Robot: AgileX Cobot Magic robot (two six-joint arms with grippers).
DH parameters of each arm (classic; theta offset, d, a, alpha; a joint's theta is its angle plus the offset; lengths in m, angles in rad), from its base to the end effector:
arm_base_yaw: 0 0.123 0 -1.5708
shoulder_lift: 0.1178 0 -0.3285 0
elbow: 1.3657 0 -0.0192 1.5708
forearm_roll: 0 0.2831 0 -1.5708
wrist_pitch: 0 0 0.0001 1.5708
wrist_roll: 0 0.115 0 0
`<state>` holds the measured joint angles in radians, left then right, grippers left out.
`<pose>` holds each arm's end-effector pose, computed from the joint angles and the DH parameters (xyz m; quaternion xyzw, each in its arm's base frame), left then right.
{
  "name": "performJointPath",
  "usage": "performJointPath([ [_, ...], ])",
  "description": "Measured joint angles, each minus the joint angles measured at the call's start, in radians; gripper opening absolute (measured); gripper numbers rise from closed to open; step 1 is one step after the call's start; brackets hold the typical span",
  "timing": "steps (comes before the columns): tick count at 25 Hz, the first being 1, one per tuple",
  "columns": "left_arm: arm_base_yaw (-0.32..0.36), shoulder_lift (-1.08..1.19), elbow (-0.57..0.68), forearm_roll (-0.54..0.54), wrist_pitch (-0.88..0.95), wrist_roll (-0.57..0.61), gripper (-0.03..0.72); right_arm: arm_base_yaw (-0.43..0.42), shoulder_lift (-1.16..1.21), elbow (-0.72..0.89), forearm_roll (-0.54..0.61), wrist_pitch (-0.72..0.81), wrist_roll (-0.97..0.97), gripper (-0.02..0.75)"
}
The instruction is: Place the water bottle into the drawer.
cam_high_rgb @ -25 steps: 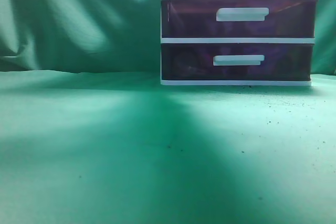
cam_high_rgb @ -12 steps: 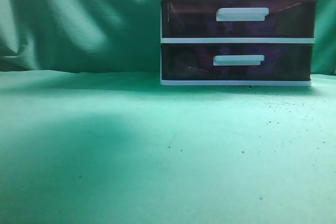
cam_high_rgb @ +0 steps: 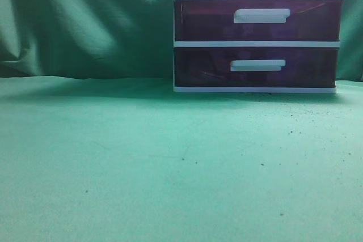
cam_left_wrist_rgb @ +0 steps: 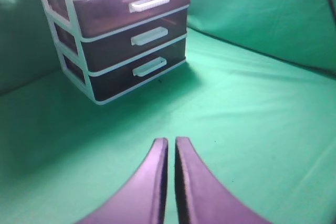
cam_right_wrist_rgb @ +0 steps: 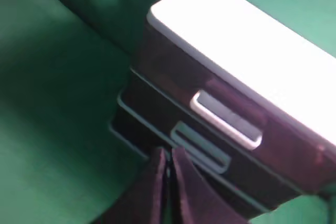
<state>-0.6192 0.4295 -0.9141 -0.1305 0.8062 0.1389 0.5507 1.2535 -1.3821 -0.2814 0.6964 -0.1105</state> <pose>0.0414 -0.0428 0.4371 0.2840 0.7300 -0.2101 0.5851 0.2737 0.1440 0.4740 -0.3177 0.7860 -0.0174 0.5300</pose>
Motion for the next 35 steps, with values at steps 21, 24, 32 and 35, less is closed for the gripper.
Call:
performJointPath([
  [21, 0.000, -0.421, 0.526, -0.017, -0.217, -0.159, 0.000, 0.006, -0.659, 0.534, 0.685, 0.096, -0.247, 0.000],
  [24, 0.000, -0.421, 0.557, -0.010, -0.232, -0.168, 0.000, 0.006, -0.782, 0.684, 0.777, -0.002, -0.349, 0.000],
  [32, 0.000, -0.421, 0.704, 0.079, -0.238, -0.168, 0.000, 0.006, -1.032, 0.985, 0.844, -0.146, -0.414, 0.000],
  [35, 0.000, -0.421, 0.735, 0.051, -0.238, -0.168, 0.000, 0.006, -1.044, 1.027, 0.858, -0.163, -0.414, 0.000],
])
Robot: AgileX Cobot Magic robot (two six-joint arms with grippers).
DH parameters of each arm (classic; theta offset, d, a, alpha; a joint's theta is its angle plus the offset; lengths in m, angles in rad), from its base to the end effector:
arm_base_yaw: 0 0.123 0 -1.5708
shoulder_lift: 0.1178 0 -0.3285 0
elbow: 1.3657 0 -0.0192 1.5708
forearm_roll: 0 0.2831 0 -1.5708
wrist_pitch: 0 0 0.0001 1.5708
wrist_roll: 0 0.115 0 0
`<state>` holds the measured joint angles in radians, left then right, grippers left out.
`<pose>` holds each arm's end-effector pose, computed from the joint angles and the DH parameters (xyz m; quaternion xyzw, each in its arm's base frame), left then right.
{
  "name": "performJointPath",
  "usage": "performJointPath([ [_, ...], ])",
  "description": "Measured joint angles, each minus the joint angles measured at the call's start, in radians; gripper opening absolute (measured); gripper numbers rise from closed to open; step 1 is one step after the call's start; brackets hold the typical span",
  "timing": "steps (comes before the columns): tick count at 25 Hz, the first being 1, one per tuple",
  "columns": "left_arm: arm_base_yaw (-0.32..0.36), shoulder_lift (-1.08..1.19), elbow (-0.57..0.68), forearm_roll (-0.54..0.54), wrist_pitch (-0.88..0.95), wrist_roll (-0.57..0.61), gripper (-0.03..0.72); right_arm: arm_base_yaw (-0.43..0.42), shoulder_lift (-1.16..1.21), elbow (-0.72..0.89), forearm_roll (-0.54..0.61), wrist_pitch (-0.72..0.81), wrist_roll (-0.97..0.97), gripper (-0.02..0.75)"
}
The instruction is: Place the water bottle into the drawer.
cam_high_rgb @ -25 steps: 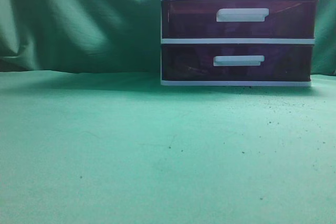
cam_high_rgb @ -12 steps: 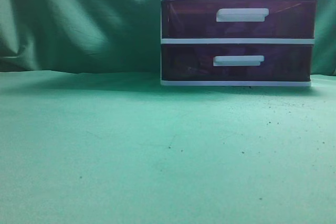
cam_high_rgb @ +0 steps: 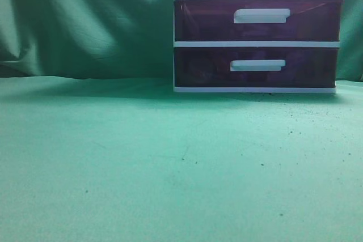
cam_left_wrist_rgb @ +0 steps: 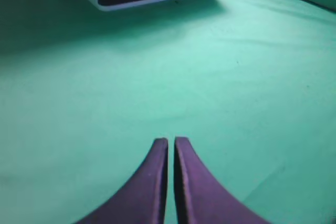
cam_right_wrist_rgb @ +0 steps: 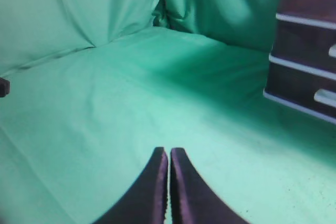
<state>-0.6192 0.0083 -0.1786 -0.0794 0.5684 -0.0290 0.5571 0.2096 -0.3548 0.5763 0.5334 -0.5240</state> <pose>0.0398 -0.0344 0.2199 0.2210 0.7767 -0.2225 0.5463 0.0405 0.0628 0.2876 -0.3018 0.7191 0.2708 0.5643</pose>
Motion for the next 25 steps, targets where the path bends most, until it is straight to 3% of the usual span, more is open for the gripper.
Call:
performJointPath([
  [11, 0.000, 0.000, 0.021, -0.010, -0.023, 0.000, 0.000, 0.000, 0.000, 0.012, 0.010, -0.013, -0.014, 0.000],
  [17, 0.000, 0.000, 0.021, -0.013, -0.025, 0.000, 0.000, -0.003, -0.004, 0.052, -0.103, -0.080, -0.013, 0.000],
  [20, 0.000, 0.000, 0.021, -0.013, -0.025, 0.000, 0.000, -0.079, -0.035, 0.133, -0.146, -0.192, 0.056, 0.000],
  [25, 0.000, 0.000, 0.021, -0.013, -0.025, 0.000, 0.000, -0.362, -0.133, 0.246, -0.226, -0.242, 0.179, 0.000],
])
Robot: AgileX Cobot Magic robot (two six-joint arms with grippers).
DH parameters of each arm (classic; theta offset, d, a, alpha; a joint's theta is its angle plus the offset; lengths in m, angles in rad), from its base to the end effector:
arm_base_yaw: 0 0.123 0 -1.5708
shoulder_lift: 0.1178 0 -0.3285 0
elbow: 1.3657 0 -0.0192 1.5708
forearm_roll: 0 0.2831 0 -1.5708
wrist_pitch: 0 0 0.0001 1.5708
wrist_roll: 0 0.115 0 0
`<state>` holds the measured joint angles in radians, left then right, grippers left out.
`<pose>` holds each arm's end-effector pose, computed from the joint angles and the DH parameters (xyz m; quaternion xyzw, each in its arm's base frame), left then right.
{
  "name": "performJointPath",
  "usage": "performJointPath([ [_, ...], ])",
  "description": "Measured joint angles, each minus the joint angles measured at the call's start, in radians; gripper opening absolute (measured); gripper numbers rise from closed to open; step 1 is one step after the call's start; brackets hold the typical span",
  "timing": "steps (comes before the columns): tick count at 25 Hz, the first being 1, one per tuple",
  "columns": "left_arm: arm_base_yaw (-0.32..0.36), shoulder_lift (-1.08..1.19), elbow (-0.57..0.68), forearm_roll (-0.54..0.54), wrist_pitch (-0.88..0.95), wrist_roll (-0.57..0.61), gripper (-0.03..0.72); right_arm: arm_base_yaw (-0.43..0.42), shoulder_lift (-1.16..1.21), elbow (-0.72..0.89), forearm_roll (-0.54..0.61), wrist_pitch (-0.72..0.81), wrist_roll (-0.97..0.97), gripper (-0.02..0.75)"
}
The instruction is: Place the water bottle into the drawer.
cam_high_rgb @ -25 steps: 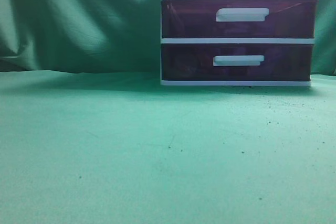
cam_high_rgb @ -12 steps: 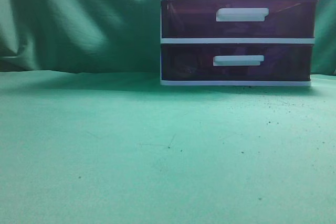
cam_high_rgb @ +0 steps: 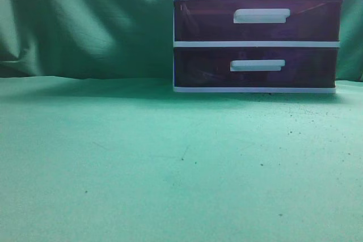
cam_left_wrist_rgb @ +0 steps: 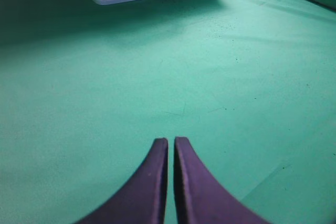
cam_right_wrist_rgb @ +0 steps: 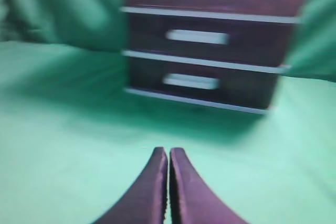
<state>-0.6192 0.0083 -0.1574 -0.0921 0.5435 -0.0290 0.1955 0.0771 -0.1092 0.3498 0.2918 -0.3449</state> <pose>0.0411 -0.0360 0.2147 0.2175 0.7764 -0.2282 0.5458 0.0660 0.0247 0.2216 -0.1093 0.7518 0.0979 0.6429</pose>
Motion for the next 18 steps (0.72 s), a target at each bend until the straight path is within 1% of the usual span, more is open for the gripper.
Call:
performJointPath([
  [3, 0.000, 0.000, 0.000, 0.000, 0.000, 0.000, 0.000, -0.147, -0.072, 0.056, -0.091, 0.000, 0.135, 0.000],
  [4, 0.000, 0.000, 0.000, 0.000, 0.000, 0.000, 0.000, -0.170, -0.081, 0.076, -0.132, 0.000, 0.194, 0.000],
  [7, 0.000, 0.000, 0.000, 0.000, 0.000, 0.000, 0.000, -0.183, -0.087, 0.130, -0.242, 0.009, 0.342, 0.000],
  [10, 0.000, 0.000, 0.000, 0.000, 0.000, 0.000, 0.000, -0.184, -0.087, 0.135, -0.289, 0.031, 0.389, 0.000],
  [13, 0.000, 0.000, 0.000, 0.000, 0.000, 0.000, 0.000, -0.184, -0.087, 0.135, -0.310, 0.067, 0.397, 0.000],
  [18, 0.000, 0.000, 0.000, 0.000, 0.000, 0.000, 0.000, -0.186, -0.087, 0.136, -0.316, 0.075, 0.399, 0.000],
])
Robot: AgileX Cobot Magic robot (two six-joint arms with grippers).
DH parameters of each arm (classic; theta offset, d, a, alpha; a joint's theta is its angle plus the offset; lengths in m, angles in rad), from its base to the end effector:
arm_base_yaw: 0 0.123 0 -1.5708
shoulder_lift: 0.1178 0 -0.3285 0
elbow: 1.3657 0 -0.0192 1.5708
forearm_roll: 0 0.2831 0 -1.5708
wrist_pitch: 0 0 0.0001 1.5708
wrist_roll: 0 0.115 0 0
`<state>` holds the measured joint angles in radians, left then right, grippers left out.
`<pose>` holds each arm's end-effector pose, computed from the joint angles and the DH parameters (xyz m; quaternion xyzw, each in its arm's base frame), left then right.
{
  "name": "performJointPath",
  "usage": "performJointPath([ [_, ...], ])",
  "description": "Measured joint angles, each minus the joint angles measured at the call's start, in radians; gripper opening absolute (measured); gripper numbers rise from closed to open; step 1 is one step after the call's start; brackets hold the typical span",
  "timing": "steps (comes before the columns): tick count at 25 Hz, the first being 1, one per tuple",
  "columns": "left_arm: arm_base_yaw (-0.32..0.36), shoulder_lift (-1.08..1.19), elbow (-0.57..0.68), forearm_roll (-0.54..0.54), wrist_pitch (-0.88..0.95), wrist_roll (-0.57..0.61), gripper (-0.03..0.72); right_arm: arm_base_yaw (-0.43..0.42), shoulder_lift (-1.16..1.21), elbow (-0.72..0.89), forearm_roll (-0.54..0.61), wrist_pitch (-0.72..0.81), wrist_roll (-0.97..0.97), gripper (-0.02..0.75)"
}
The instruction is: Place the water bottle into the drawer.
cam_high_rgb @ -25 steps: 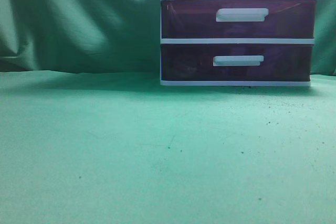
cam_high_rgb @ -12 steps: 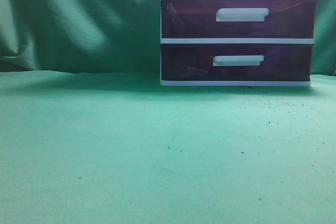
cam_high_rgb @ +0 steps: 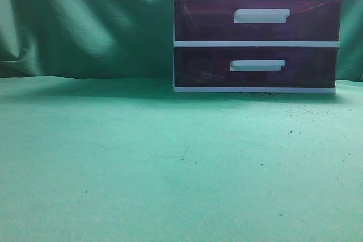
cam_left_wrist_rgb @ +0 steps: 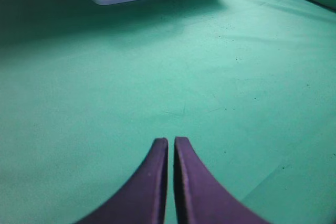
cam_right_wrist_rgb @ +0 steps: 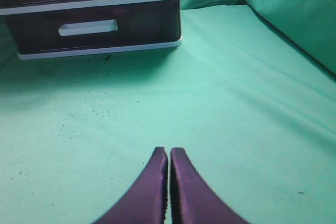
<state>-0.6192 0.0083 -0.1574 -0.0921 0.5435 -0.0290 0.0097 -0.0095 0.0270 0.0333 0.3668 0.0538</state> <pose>0.0411 -0.0360 0.2147 0.2175 0.7764 -0.2282 0.5458 0.0644 0.0020 0.1637 0.0267 0.8034 0.0329 0.5939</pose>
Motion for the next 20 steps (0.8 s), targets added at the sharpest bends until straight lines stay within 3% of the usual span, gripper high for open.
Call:
performJointPath([
  [17, 0.000, 0.000, 0.000, 0.000, 0.000, 0.000, 0.000, 0.000, 0.000, 0.000, -0.004, 0.007, 0.002, 0.000],
  [20, 0.026, -0.014, 0.000, 0.015, 0.000, 0.002, 0.000, 0.000, 0.000, 0.000, -0.004, 0.007, 0.002, 0.000],
])
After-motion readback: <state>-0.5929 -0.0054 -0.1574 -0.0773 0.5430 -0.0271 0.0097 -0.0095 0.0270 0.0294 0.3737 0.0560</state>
